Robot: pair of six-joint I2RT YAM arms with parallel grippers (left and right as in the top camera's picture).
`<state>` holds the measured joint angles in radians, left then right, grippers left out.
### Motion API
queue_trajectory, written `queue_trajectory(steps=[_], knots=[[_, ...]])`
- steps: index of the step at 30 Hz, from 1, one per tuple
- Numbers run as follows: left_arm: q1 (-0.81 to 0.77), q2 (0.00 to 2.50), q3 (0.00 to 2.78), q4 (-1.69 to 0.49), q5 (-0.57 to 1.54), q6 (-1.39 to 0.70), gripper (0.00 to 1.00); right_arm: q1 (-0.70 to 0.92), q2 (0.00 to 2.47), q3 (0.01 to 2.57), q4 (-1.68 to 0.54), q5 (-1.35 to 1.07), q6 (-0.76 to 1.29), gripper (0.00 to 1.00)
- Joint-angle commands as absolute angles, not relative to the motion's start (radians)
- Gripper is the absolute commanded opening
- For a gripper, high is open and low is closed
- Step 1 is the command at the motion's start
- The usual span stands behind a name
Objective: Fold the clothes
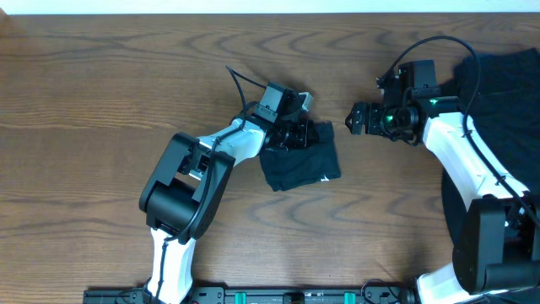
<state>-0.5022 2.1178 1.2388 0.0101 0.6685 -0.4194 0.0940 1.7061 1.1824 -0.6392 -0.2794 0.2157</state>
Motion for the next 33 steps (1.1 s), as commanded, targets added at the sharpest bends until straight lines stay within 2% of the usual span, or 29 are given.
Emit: queue_trajectory(steps=[1, 7, 11, 16, 27, 33], knots=[[-0.501, 2.095, 1.239, 0.009, 0.598, -0.415, 0.06, 0.085, 1.689, 1.185, -0.640, -0.276, 0.208, 0.99], [-0.501, 1.905, 1.243, -0.010, 0.521, -0.326, 0.06, 0.085, 1.689, 1.185, -0.640, -0.276, 0.208, 0.99], [-0.501, 1.812, 1.242, -0.065, 0.289, -0.223, 0.06, 0.085, 1.689, 1.185, -0.640, -0.276, 0.208, 0.99], [-0.501, 1.822, 1.239, -0.117, 0.009, -0.042, 0.06, 0.085, 1.689, 1.185, -0.640, -0.276, 0.208, 0.99], [-0.471, 1.997, 1.235, -0.092, -0.101, 0.003, 0.09, 0.085, 1.689, 1.185, -0.640, -0.276, 0.208, 0.99], [-0.431, 2.049, 1.235, -0.134, -0.082, -0.046, 0.09, 0.085, 1.689, 1.185, -0.640, -0.276, 0.208, 0.99]])
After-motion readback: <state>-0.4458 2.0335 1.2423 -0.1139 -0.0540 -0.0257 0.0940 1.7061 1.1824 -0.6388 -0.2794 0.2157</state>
